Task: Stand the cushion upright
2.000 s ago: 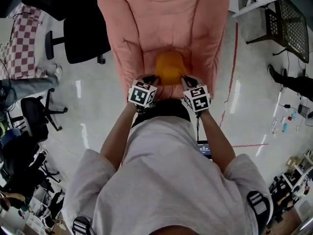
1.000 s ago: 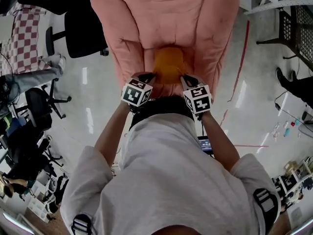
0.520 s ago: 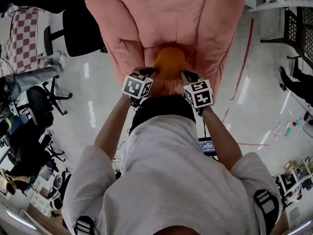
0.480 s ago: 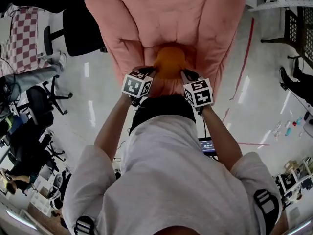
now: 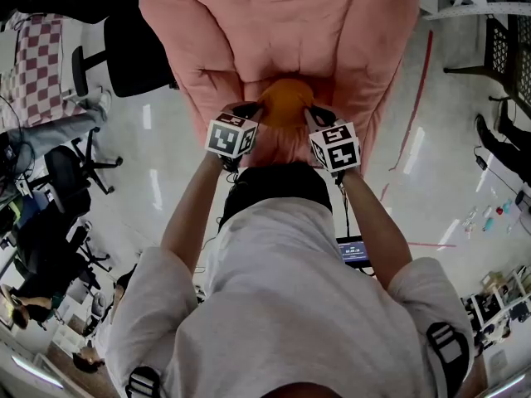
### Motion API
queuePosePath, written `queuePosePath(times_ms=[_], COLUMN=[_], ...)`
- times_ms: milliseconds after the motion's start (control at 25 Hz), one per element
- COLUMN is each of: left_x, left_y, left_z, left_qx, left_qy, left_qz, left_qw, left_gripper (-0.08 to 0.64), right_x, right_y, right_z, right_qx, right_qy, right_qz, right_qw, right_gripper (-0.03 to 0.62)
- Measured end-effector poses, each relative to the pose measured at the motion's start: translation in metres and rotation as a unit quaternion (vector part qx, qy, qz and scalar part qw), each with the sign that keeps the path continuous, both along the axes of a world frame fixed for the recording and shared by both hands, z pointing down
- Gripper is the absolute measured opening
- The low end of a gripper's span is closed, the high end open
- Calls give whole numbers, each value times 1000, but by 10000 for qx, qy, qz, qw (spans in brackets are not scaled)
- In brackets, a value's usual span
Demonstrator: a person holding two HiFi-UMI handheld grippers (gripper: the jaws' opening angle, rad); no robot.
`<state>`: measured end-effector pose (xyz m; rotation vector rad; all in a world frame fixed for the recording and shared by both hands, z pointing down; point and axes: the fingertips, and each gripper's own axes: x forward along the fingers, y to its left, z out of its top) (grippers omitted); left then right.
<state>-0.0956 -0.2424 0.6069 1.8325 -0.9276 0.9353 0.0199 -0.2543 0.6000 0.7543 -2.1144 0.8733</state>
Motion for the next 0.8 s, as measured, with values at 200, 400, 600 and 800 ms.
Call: queuePosePath(times_ms=[200, 400, 600, 800], left_x=[0, -4, -6, -5], left_y=[-25, -52, -80, -102], left_z=[3, 6, 11, 17], left_qx=[46, 115, 266, 336], left_qy=[81, 127, 49, 97], left_qz=[-203, -439, -456, -605], left_qw=[9998, 9989, 9986, 9976], left_gripper=[52, 52, 52, 52], right_x=[-1, -5, -8, -7], right_y=[-25, -55, -84, -106], right_z=[3, 7, 13, 21], right_qx=[86, 84, 135, 101], right_qy=[24, -10, 46, 99], right_qz=[-136, -104, -49, -27], right_qw=[9999, 9999, 9999, 9999], right_gripper=[28, 28, 28, 28])
